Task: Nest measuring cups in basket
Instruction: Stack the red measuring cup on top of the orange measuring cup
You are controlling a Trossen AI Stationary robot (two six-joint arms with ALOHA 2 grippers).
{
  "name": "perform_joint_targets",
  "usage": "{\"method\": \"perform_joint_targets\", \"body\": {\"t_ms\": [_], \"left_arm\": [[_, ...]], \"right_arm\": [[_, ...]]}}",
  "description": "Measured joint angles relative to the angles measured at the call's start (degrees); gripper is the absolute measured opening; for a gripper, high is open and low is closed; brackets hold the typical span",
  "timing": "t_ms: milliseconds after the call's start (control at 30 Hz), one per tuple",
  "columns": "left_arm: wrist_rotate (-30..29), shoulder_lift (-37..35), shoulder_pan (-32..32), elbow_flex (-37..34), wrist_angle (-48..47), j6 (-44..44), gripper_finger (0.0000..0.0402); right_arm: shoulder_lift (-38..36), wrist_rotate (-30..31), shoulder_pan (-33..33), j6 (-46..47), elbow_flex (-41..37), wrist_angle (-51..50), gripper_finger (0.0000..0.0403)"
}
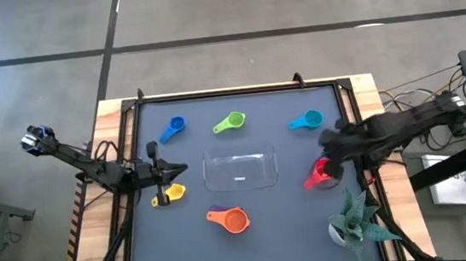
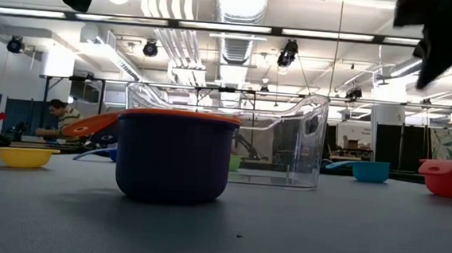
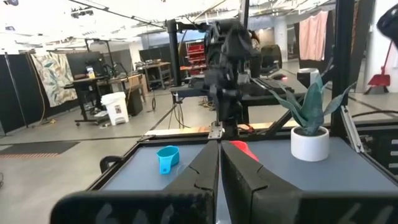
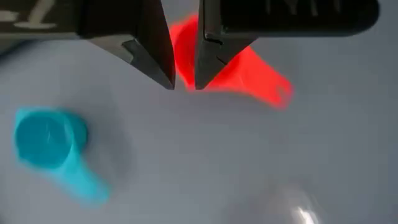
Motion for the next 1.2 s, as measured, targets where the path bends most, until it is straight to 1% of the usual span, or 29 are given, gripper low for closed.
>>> {"method": "perform_joint_targets", "body": {"t_ms": [100, 233, 367, 467, 633, 800, 1000, 1100, 1200], "left_arm": [[0.0, 0.8, 0.0, 0.0, 0.0, -0.1, 0.0000], [0.1, 1.2, 0.0, 0.0, 0.0, -0.6, 0.0000], [0.1, 1.3, -0.1, 0.0, -0.2, -1.1, 0.0000], [0.1, 1.4, -0.1, 0.0, -0.3, -1.4, 0.0000], [0.1, 1.4, -0.1, 0.0, -0.5, -1.4, 0.0000], [0.1, 1.5, -0.1, 0.0, -1.0, -1.4, 0.0000], [0.1, 1.9, -0.1, 0.0, -1.0, -1.7, 0.0000], [0.1, 2.1, -0.1, 0.0, -0.9, -1.7, 0.0000], [0.1, 2.4, -0.1, 0.0, -0.7, -2.0, 0.0000]], "right_arm": [[4.3, -4.3, 0.0, -2.2, -1.5, 1.1, 0.0081], [6.6, -6.5, 0.0, -4.5, -4.2, 1.0, 0.0129], [6.7, -7.2, 0.0, -5.7, -6.4, 2.6, 0.0168], [5.2, -9.0, 0.1, -7.0, -7.9, 6.5, 0.0182], [3.2, -12.1, 0.6, -8.8, -11.3, 10.4, 0.0183], [3.0, -15.3, 0.7, -8.9, -15.4, 14.1, 0.0183], [3.2, -15.8, 0.7, -8.9, -18.7, 17.6, 0.0181], [3.4, -15.8, 0.7, -8.9, -19.9, 17.3, 0.0166], [3.3, -15.7, 0.7, -8.6, -19.7, 17.8, 0.0130]]}}
